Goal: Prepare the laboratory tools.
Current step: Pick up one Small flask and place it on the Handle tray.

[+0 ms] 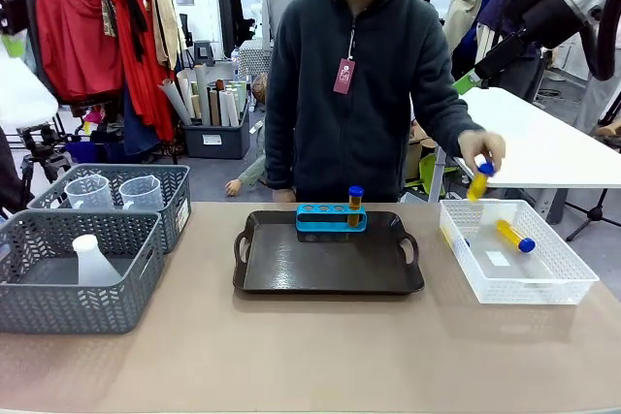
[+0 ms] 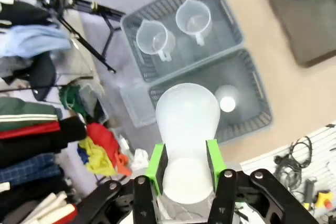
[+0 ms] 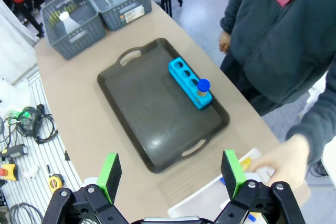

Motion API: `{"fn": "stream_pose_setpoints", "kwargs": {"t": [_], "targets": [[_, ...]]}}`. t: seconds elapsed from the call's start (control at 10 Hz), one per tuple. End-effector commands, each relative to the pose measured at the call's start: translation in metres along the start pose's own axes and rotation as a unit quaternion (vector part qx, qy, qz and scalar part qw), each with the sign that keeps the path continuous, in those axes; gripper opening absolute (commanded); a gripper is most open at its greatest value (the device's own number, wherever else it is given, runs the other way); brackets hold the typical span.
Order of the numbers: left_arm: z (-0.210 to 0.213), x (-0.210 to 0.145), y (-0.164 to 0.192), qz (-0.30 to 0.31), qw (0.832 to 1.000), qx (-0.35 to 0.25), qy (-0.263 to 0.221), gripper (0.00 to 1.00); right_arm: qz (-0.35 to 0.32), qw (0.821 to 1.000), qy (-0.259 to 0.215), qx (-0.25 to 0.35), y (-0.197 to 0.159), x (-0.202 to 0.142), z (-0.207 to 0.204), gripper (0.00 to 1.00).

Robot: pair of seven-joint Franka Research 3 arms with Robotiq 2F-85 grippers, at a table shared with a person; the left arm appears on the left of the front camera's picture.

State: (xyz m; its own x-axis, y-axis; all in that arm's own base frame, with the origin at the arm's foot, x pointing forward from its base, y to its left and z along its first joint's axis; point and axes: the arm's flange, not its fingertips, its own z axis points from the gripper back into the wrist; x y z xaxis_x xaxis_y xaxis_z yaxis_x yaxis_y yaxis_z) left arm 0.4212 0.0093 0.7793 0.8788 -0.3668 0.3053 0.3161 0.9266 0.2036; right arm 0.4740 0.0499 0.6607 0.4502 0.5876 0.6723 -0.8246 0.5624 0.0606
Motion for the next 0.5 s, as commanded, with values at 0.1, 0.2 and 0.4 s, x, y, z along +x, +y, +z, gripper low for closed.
{"fn": "stream_pose_setpoints", "kwargs": {"t": [0.1,0.2,0.4], "targets": [[0.0,0.0,0.0,0.0,1.0,0.0,0.0,0.0,0.002,1.0,-0.001,0.0,0.001,0.0,0.002,1.0],[0.0,0.0,0.0,0.0,1.0,0.0,0.0,0.0,0.002,1.0,-0.001,0.0,0.001,0.0,0.002,1.0],[0.0,0.0,0.0,0.0,1.0,0.0,0.0,0.0,0.002,1.0,-0.001,0.0,0.001,0.0,0.002,1.0]]}}
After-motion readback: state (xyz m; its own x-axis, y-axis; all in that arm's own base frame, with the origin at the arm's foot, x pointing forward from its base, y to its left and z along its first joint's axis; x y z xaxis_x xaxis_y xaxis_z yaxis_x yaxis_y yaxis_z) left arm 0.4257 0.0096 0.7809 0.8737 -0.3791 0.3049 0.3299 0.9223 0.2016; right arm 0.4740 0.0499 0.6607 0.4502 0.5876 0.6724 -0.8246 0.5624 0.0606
